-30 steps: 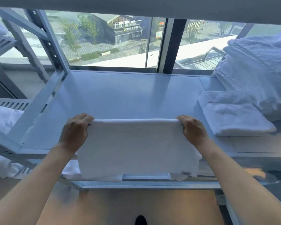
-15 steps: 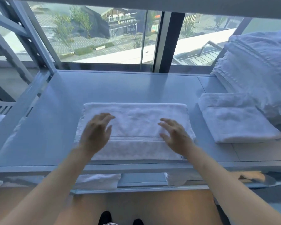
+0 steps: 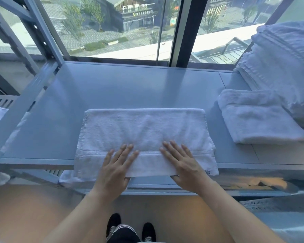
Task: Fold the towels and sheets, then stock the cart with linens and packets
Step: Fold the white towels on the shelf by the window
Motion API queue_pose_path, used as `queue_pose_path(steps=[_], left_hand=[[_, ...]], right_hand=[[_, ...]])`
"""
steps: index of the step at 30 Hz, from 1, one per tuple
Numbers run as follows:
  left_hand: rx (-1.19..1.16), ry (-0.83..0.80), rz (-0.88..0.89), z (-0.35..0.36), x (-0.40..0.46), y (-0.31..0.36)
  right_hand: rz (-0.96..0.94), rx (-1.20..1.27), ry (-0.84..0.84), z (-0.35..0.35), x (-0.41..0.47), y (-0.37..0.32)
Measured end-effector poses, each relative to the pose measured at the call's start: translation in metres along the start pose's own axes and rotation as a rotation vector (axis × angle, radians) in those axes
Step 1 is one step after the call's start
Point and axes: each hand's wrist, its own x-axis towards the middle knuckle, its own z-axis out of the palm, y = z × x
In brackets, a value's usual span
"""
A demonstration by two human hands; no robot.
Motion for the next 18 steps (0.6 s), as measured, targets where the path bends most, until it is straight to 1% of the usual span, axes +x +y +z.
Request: queue_pose_path(steps=[3, 4, 7, 10, 13, 16, 18], left_hand=[[-0.017, 0.090, -0.012, -0.011, -0.009, -0.010], [-0.012, 0.116, -0.027, -0.015, -0.013, -0.018], [0.030, 0.177, -0.070, -0.029, -0.026, -0.046], [0.041, 0.166, -0.122, -0.052, -0.025, -0.068], [0.073, 0.188, -0.159, -0.084, 0.017, -0.080], [0.087, 0.262, -0.199, -0.120, 0.089, -0.089], [0.083, 0.282, -0.237, -0.142, 0.133, -0.097]], right_hand=[[-0.005, 0.107, 0.022, -0.009, -0.011, 0.009], [0.002, 0.117, 0.057, -0.014, -0.015, 0.014], [0.052, 0.083, 0.206, -0.027, -0.028, 0.033], [0.082, 0.007, 0.293, -0.046, -0.028, 0.051], [0.154, -0.037, 0.379, -0.077, 0.003, 0.071], [0.274, -0.045, 0.386, -0.118, 0.058, 0.095], [0.313, -0.051, 0.397, -0.149, 0.092, 0.108]])
